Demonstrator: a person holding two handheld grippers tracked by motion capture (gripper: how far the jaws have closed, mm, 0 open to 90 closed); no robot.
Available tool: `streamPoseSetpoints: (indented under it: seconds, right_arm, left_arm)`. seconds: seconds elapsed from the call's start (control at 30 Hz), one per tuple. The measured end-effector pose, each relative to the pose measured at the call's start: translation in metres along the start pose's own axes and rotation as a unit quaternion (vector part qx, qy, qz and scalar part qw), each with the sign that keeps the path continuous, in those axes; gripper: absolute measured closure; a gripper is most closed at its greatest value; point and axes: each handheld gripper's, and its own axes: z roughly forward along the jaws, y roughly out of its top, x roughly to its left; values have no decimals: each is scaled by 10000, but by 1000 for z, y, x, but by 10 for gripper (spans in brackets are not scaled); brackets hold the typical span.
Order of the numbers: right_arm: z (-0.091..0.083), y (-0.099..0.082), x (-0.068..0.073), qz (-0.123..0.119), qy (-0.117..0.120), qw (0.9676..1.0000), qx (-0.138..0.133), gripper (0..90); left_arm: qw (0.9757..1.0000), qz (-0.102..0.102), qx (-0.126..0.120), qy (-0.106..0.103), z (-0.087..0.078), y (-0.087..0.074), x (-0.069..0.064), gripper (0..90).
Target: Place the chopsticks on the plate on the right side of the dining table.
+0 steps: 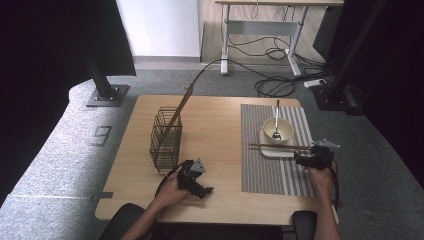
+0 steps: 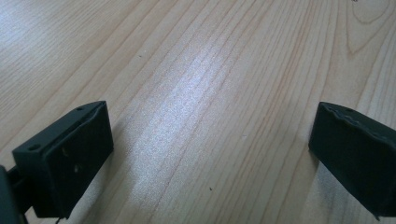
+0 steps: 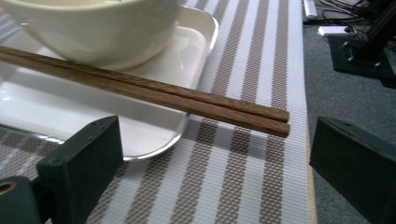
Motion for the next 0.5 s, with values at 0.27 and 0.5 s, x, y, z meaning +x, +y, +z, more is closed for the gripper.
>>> streamPoseSetpoints:
  seconds: [0.27,0.5]
  right_arm:
    - [11,-1,-3,82,81,9999,49,22]
    - [13,-2,-3,168,123,9998,64,56]
  left_arm:
    - [10000,2,0,-1,0,0,0,0]
    - [10000,0,0,-1,0,0,0,0]
